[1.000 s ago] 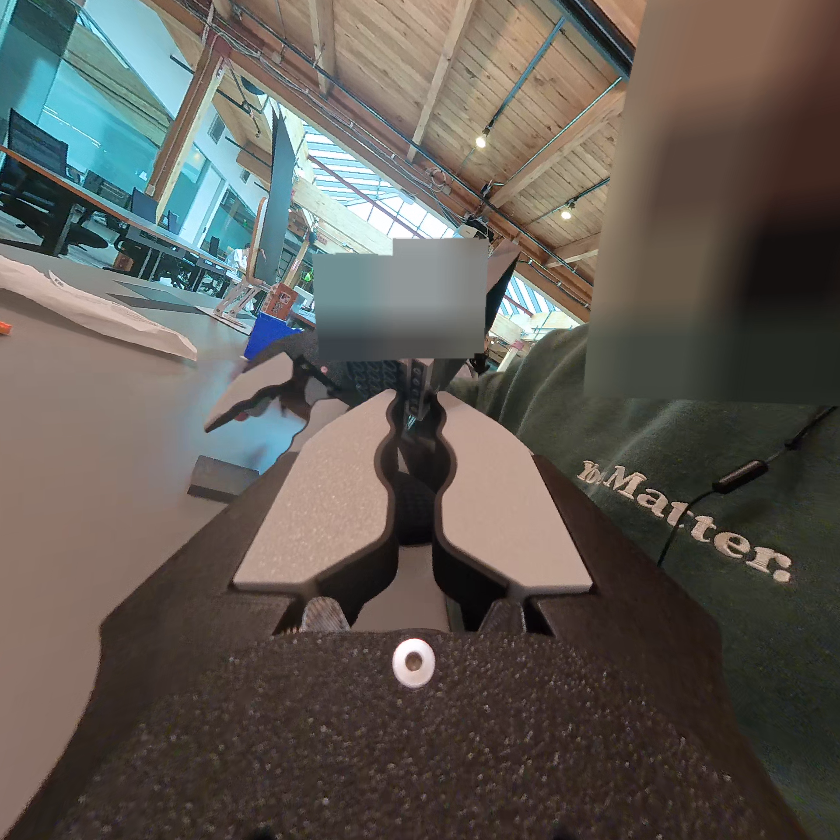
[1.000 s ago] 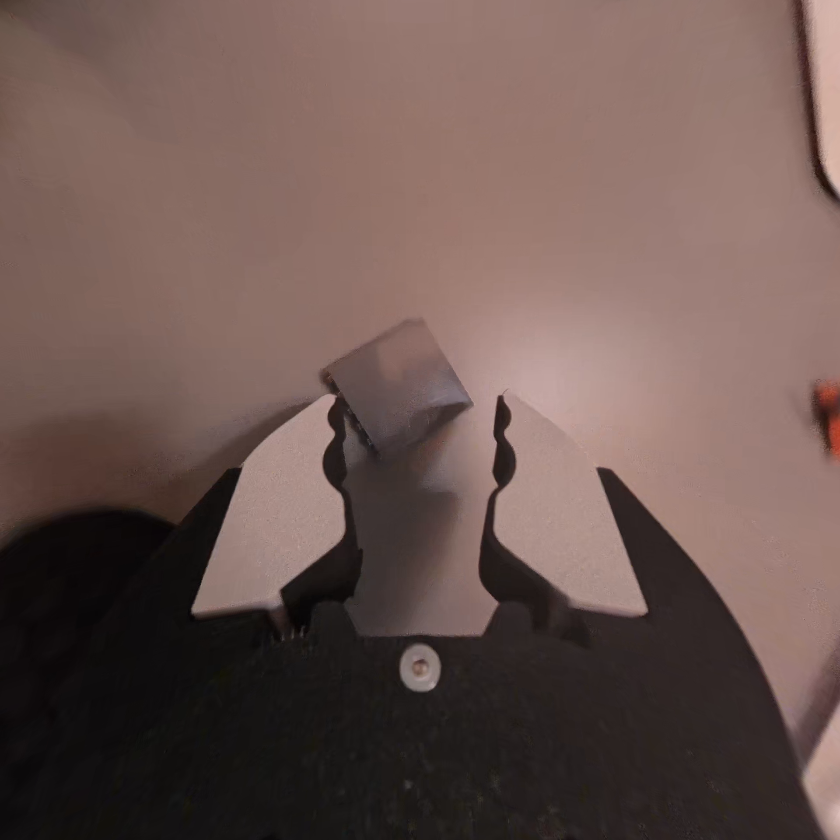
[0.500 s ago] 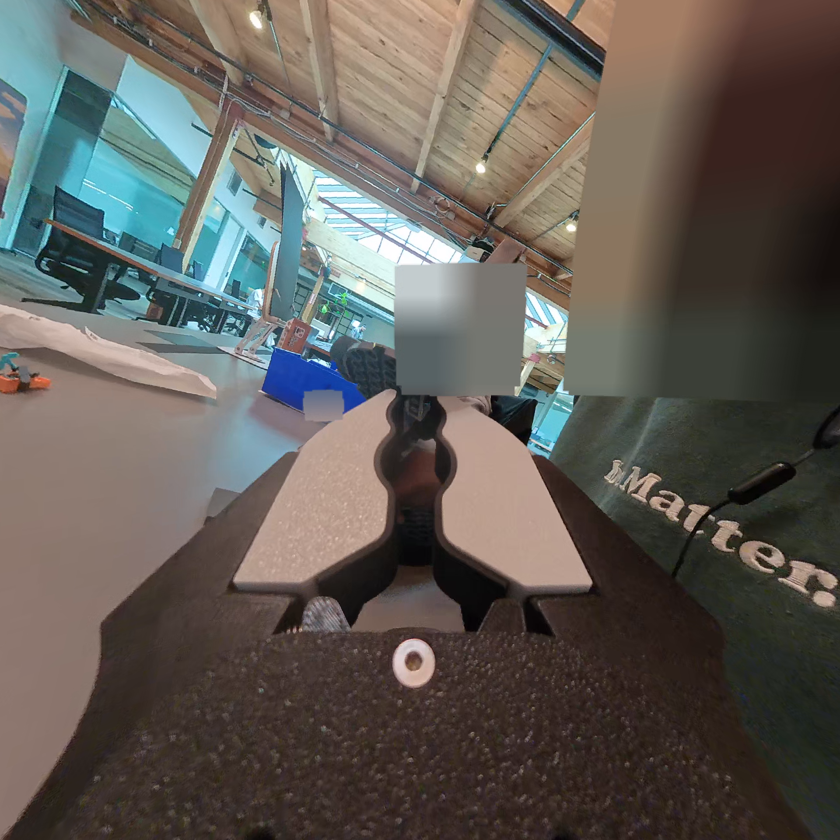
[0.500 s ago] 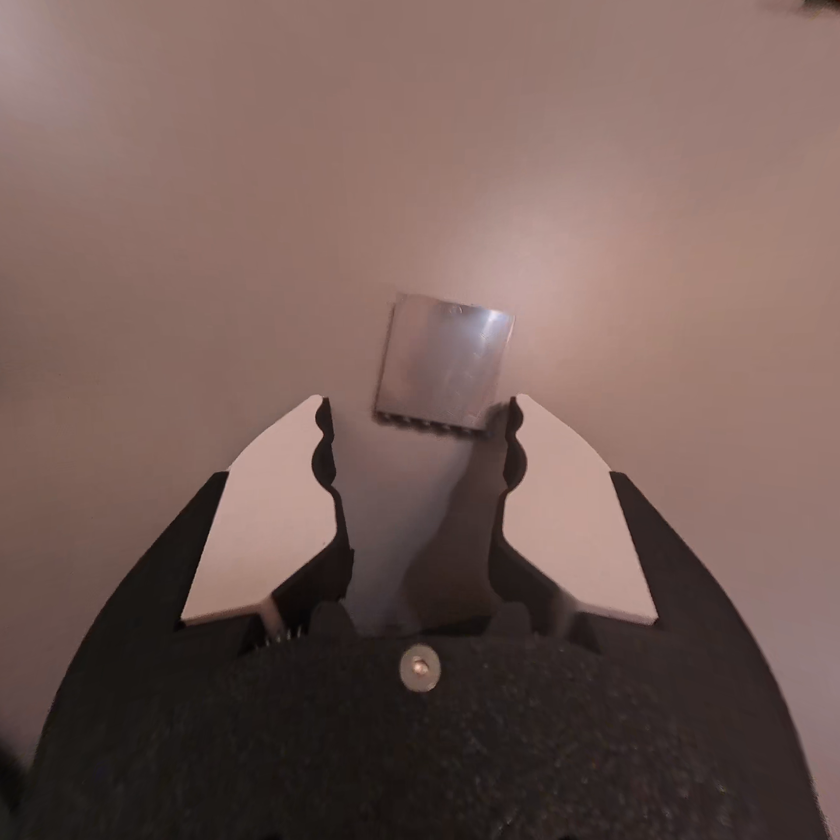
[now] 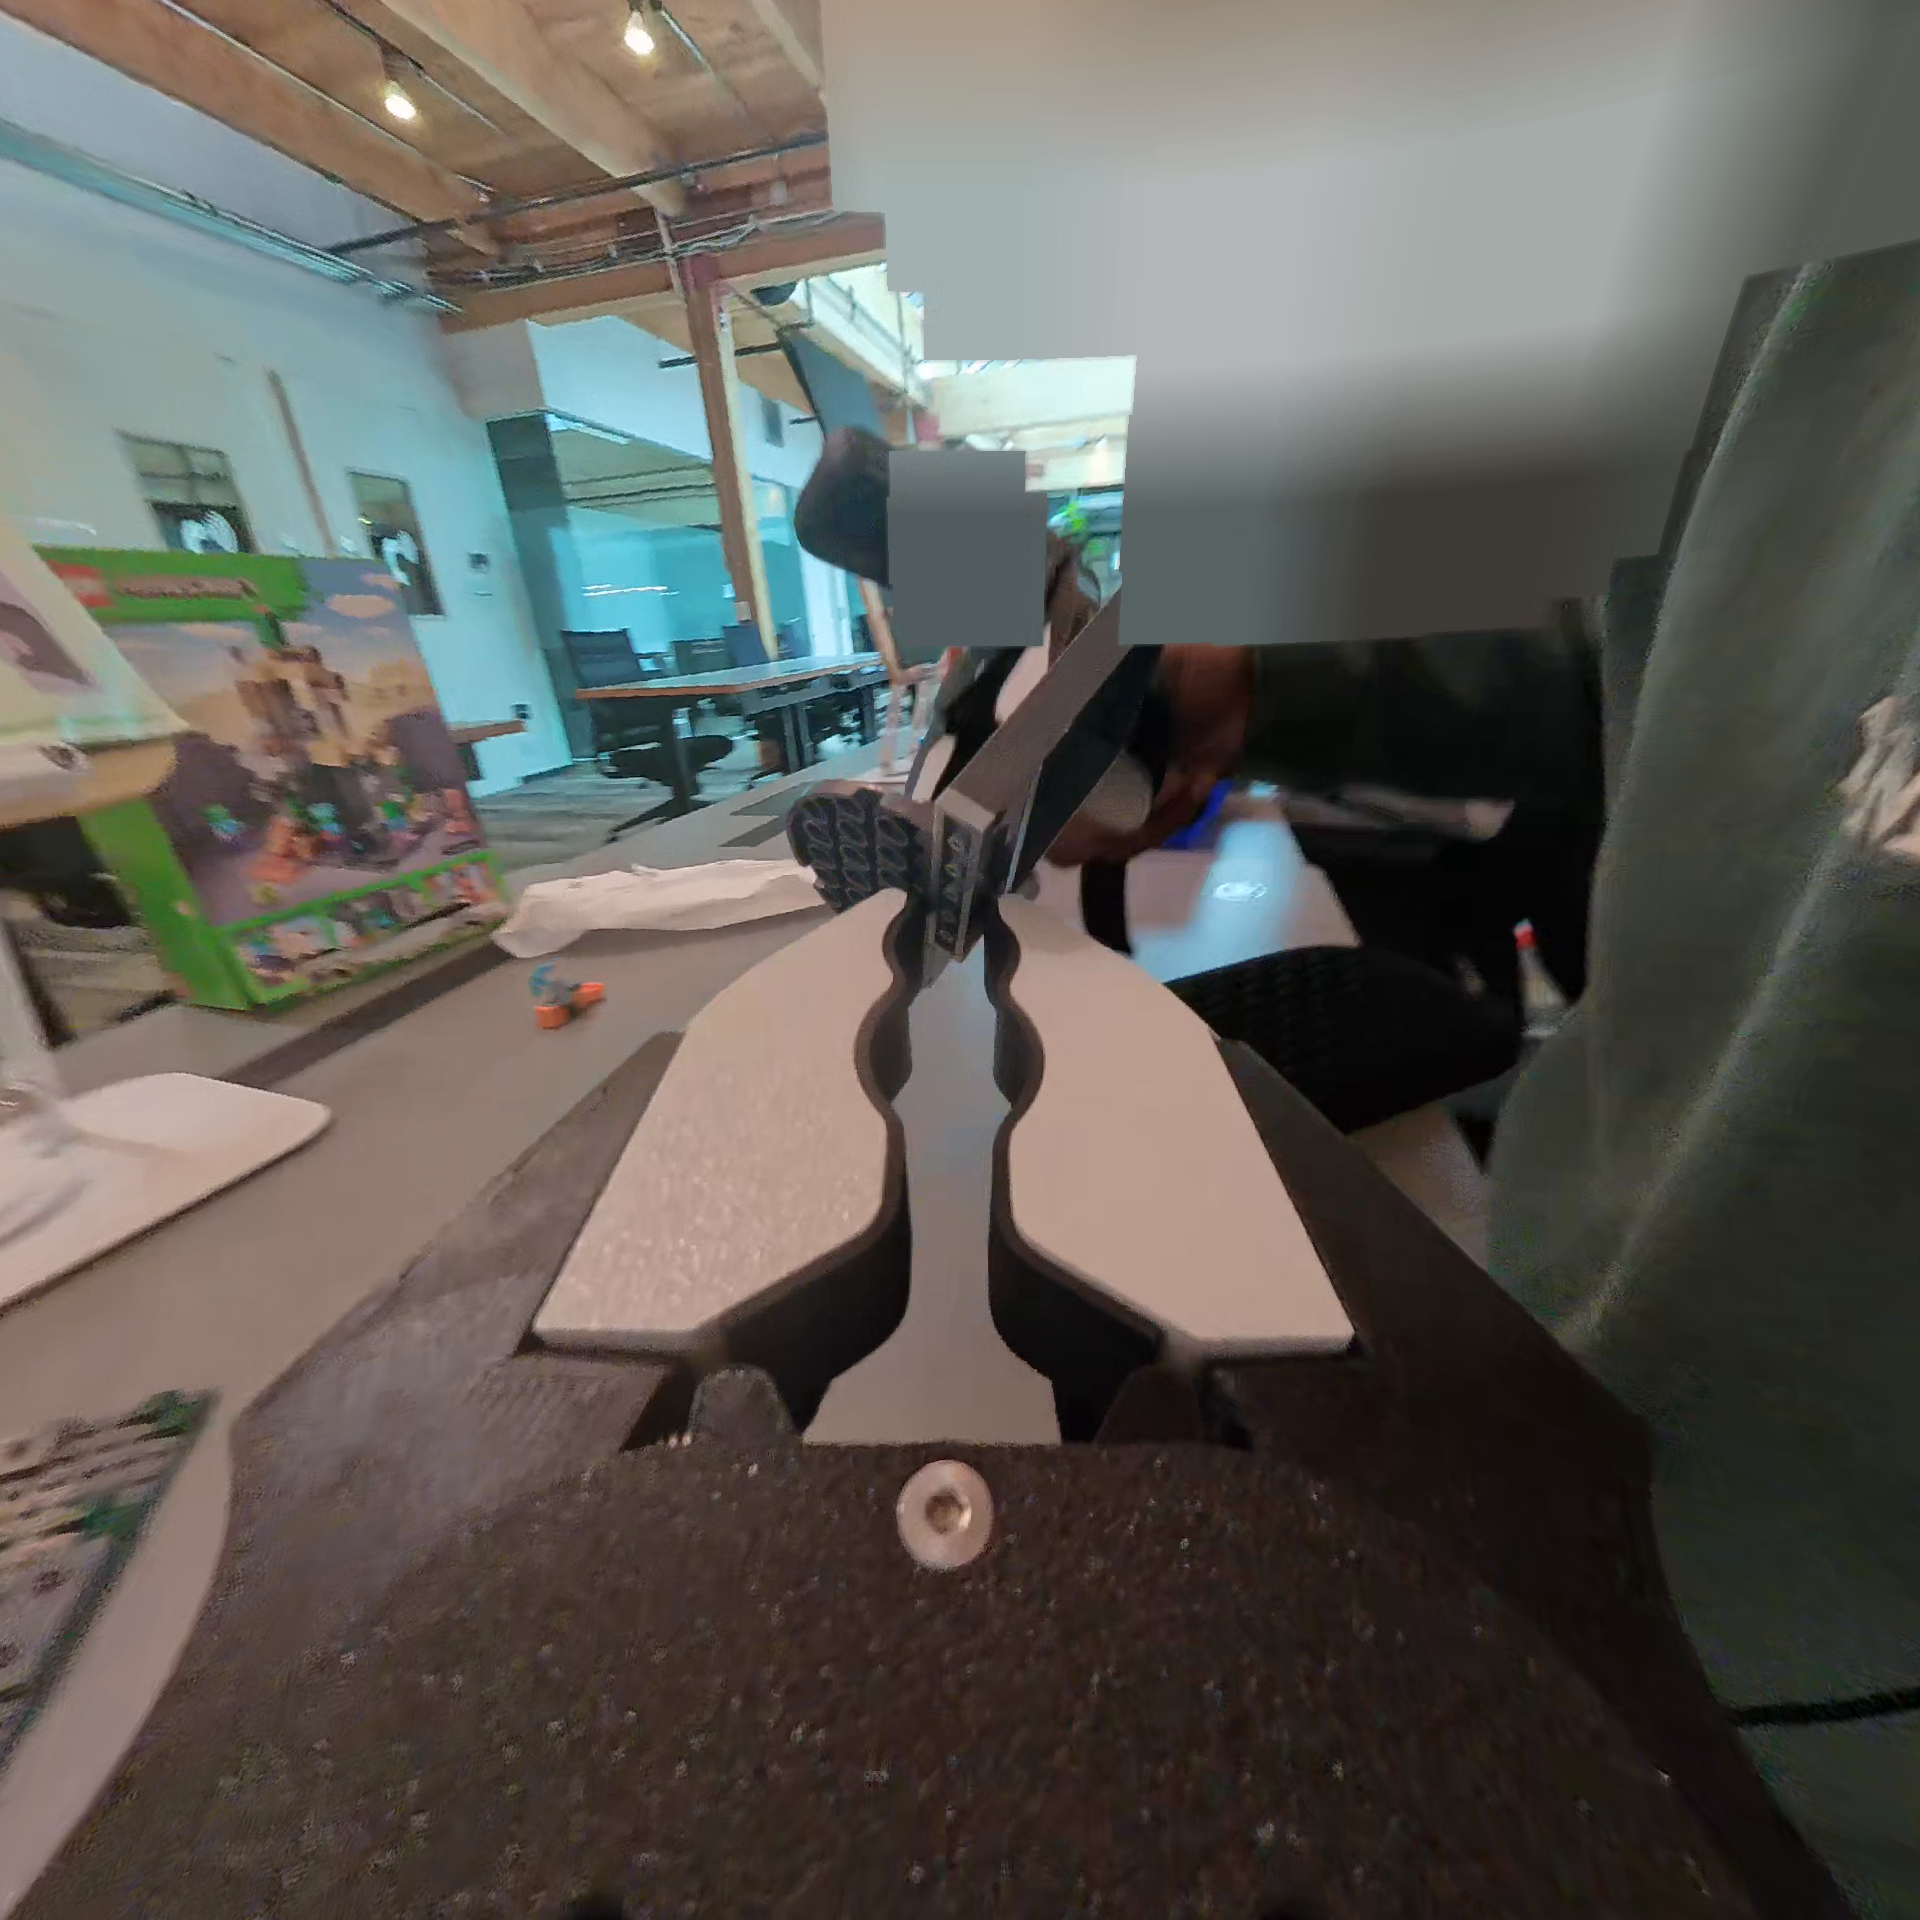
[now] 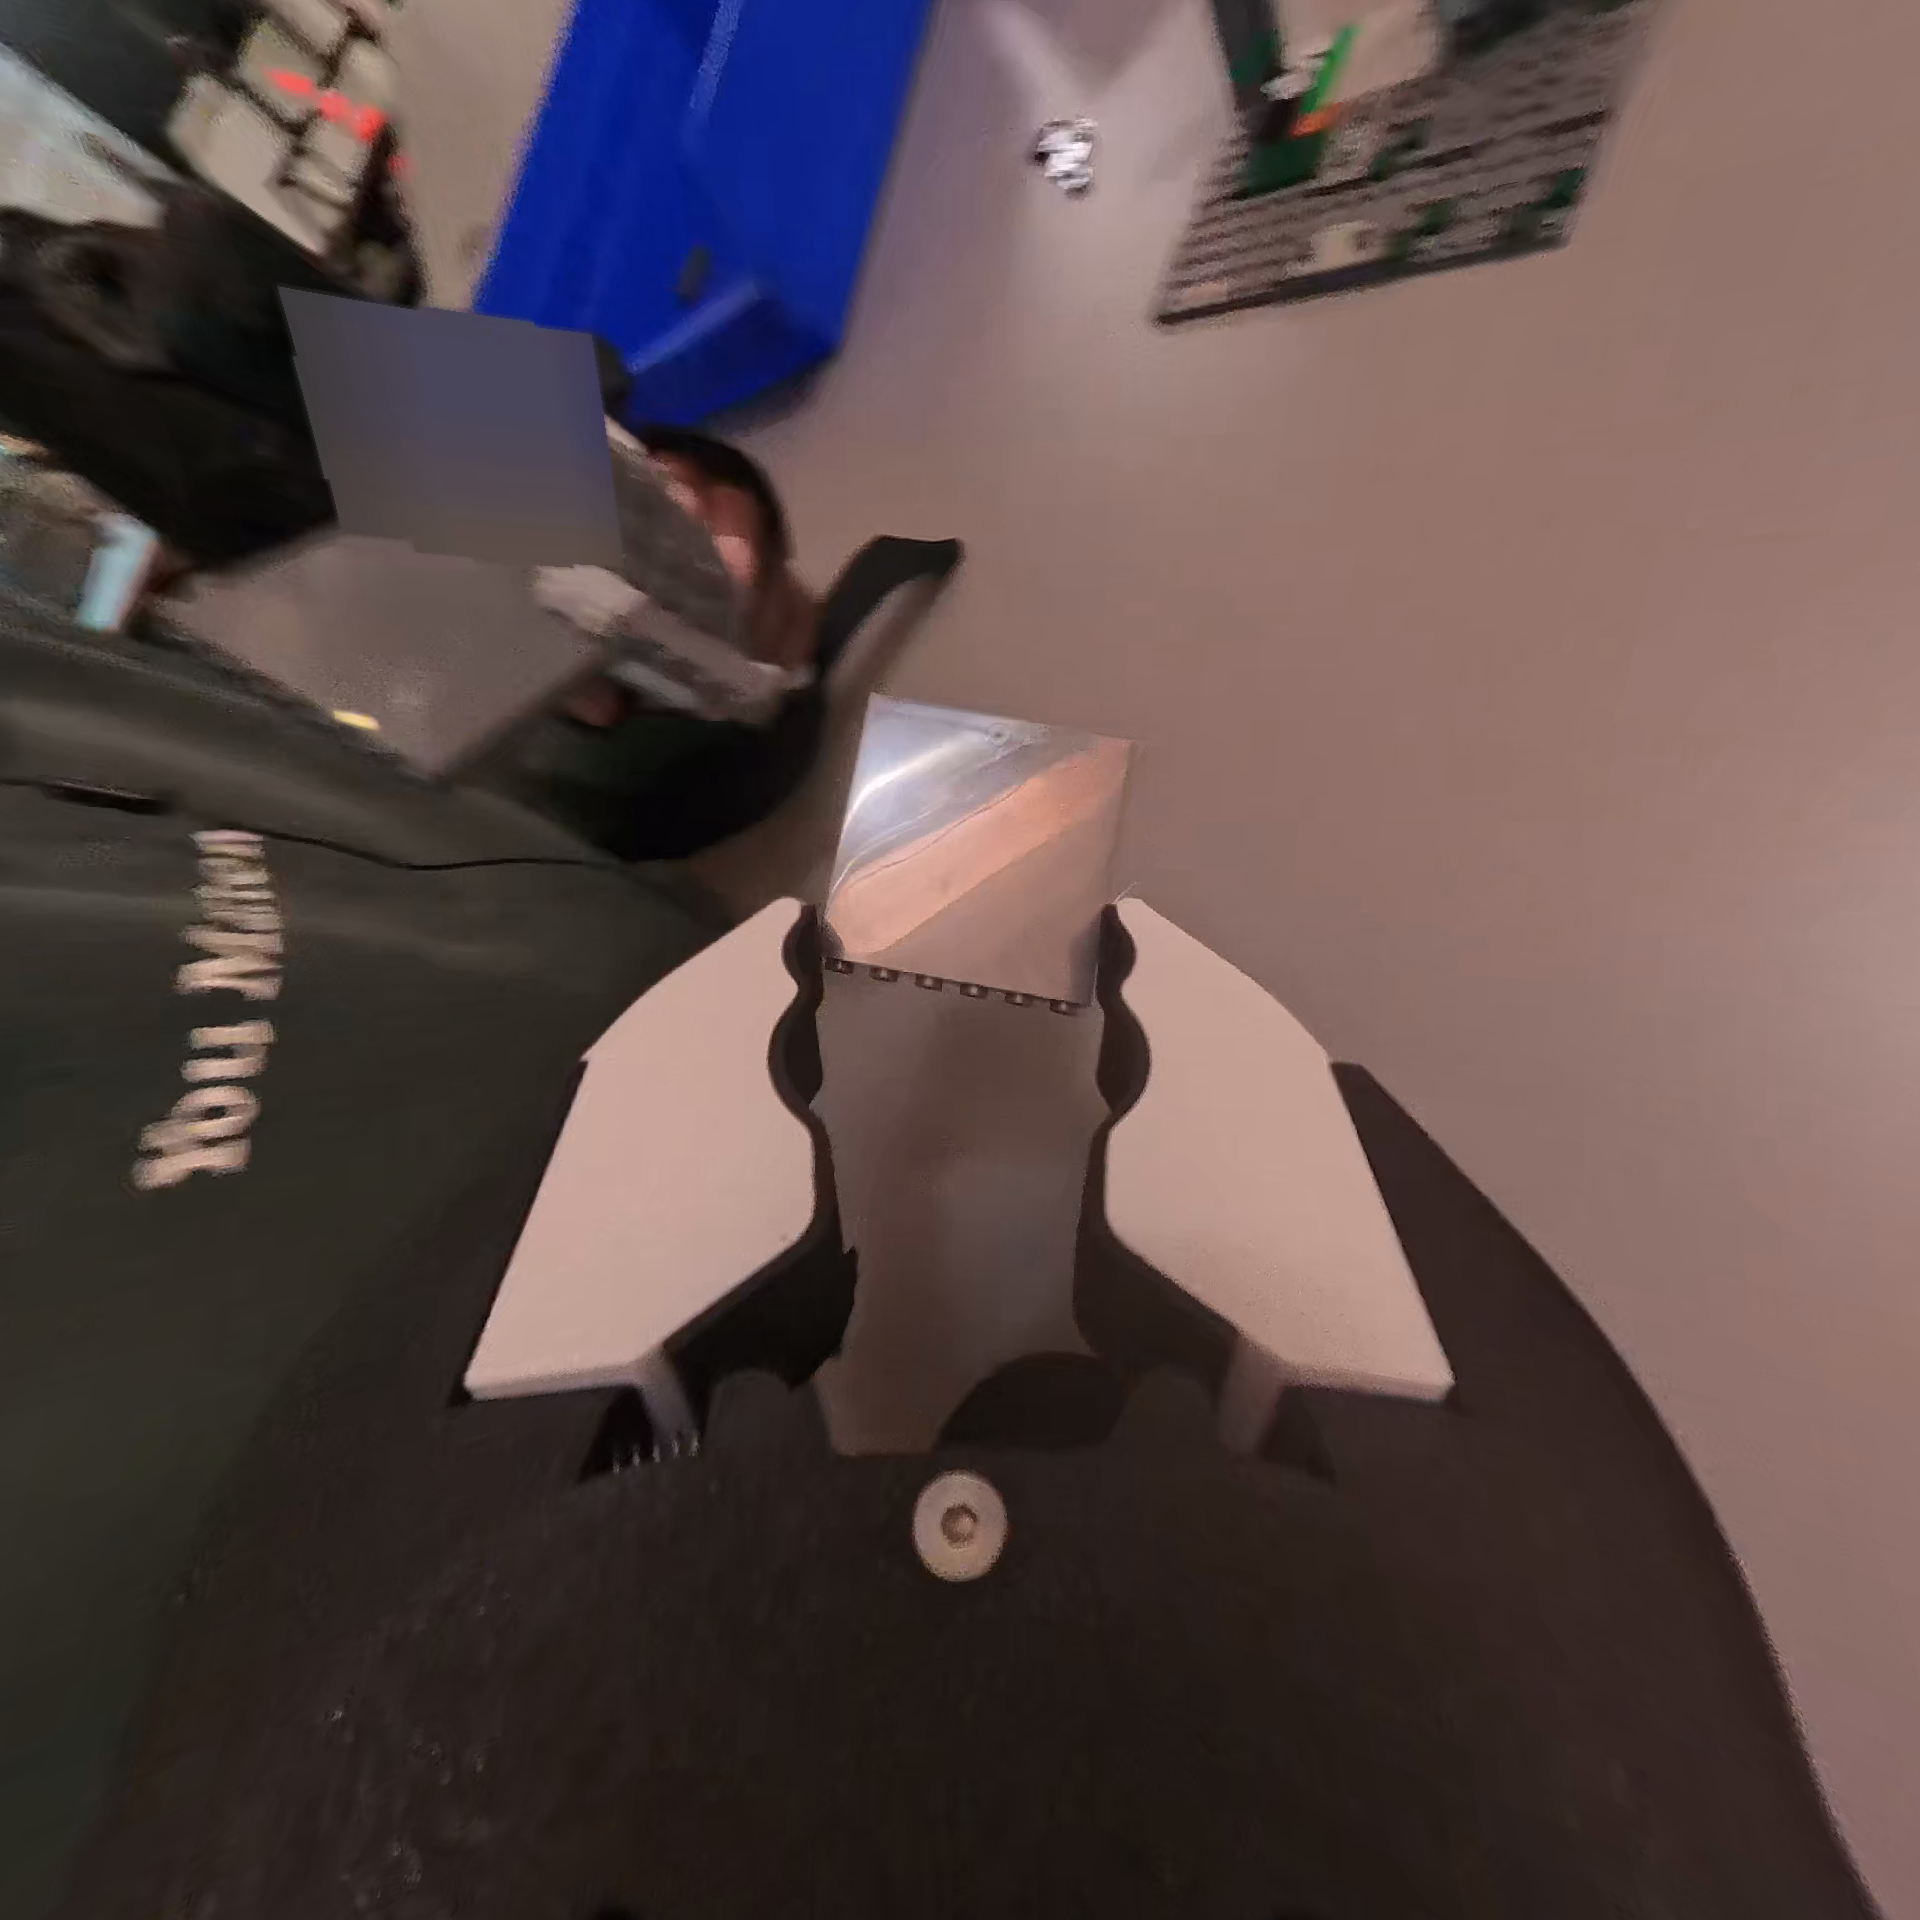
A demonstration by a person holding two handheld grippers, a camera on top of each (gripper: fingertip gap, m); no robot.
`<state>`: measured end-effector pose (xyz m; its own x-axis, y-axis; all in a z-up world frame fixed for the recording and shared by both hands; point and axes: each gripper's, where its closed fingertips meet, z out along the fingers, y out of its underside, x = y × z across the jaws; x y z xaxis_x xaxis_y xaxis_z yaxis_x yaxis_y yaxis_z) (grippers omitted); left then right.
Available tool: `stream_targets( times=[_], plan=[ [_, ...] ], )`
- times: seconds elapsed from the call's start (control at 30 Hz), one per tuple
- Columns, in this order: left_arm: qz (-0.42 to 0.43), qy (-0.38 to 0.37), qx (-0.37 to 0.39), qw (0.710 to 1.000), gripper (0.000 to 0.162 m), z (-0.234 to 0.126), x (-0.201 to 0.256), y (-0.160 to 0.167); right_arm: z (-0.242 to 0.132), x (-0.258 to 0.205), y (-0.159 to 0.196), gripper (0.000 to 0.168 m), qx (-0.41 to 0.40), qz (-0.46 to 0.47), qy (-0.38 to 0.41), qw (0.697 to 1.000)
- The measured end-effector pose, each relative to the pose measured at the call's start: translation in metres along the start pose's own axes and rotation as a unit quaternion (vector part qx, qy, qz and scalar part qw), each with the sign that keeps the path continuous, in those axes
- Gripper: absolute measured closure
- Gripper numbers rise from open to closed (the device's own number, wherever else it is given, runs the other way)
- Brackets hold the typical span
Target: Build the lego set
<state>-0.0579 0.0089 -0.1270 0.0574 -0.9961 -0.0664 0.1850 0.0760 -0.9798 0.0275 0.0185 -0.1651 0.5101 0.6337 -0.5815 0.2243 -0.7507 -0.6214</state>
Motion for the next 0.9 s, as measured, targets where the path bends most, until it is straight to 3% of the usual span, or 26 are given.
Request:
stream_targets(
  times=[0.13,0.23,0.47,0.9],
  plan=[
    [0.084,-0.041,-0.034,0.995,0.151,0.003,-0.002,0.006,-0.004,-0.039,-0.012,0.117,-0.046,0.035,-0.108,0.992],
    [0.132,-0.064,-0.058,0.988,0.152,0.005,-0.004,0.011,-0.001,-0.045,-0.010,0.117,-0.092,0.067,-0.133,0.985],
    [0.184,-0.063,-0.079,0.978,0.152,0.008,0.004,0.016,0.010,-0.042,-0.002,0.117,-0.181,0.081,-0.127,0.972],
    [0.187,-0.053,-0.053,0.980,0.152,0.005,0.012,0.003,0.012,-0.055,-0.008,0.117,-0.175,0.000,-0.119,0.977]
  ],
)
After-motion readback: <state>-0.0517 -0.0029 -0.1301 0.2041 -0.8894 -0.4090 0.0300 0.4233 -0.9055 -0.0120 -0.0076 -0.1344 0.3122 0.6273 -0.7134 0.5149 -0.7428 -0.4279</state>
